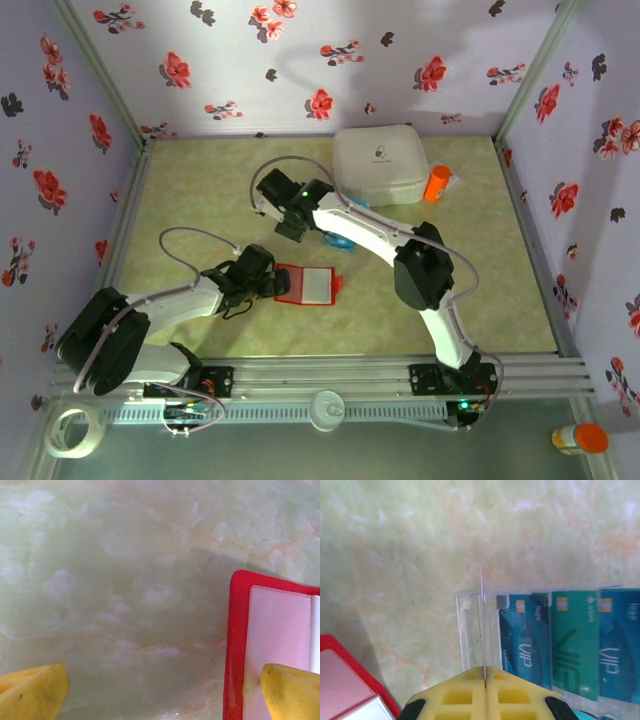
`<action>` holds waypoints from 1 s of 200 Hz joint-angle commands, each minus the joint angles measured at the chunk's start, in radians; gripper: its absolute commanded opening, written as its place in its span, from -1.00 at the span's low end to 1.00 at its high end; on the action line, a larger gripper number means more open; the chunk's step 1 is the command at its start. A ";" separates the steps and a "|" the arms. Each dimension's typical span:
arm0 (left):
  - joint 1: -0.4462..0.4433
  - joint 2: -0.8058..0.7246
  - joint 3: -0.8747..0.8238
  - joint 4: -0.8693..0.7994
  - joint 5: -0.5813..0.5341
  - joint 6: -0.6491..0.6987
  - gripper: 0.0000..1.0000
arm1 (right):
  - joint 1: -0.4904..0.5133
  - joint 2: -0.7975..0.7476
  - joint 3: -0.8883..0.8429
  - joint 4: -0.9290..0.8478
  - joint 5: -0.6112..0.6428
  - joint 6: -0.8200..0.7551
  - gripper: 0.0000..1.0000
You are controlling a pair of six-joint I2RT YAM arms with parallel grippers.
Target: Put the credit cards into the card holder
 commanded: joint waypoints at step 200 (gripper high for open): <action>0.000 -0.134 -0.030 -0.150 -0.062 0.002 1.00 | -0.038 -0.409 -0.803 0.588 -0.515 0.958 -1.00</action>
